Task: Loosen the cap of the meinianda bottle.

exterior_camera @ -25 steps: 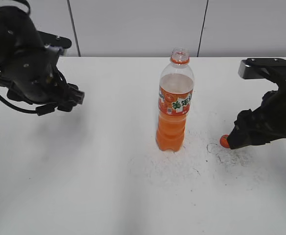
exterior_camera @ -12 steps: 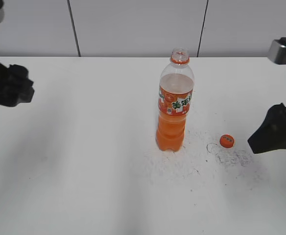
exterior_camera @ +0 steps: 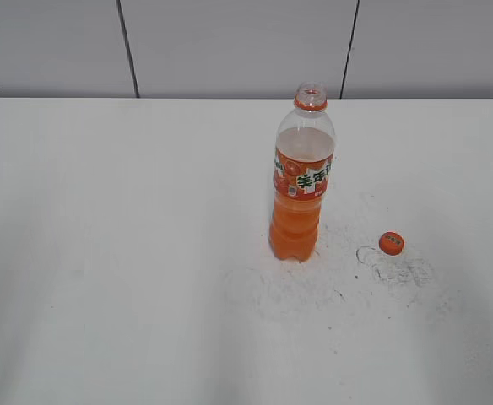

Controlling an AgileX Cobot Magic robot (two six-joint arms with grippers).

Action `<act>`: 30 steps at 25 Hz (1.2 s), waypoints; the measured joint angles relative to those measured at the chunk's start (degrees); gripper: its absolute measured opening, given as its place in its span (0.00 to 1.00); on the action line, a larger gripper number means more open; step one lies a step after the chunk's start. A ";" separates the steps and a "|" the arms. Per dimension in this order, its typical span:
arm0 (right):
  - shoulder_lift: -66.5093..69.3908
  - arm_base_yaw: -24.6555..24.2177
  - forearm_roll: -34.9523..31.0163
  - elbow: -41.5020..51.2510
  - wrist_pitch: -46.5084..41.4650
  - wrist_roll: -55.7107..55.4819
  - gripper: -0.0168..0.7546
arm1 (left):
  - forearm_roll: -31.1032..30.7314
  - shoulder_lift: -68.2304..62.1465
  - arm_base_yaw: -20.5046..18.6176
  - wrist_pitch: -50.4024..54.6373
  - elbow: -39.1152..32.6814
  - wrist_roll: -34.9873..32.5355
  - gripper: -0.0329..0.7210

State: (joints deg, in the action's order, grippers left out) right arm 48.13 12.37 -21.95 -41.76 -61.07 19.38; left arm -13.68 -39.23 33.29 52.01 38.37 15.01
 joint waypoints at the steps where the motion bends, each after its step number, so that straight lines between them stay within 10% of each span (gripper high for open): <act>1: -5.42 0.00 0.70 2.82 -0.31 -1.24 0.66 | 1.06 2.08 0.00 1.23 -0.74 -1.43 0.83; 13: -37.70 0.00 12.23 13.97 -5.89 -11.13 0.66 | 9.89 24.41 0.00 10.42 -6.34 -10.08 0.82; 30: -41.99 0.00 14.68 16.34 -1.98 -11.63 0.66 | 10.76 26.79 0.00 8.50 -7.55 -11.59 0.78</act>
State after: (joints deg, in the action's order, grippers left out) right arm 6.14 12.37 -7.28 -25.43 -63.05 7.76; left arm -2.92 -12.44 33.29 60.51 30.83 3.42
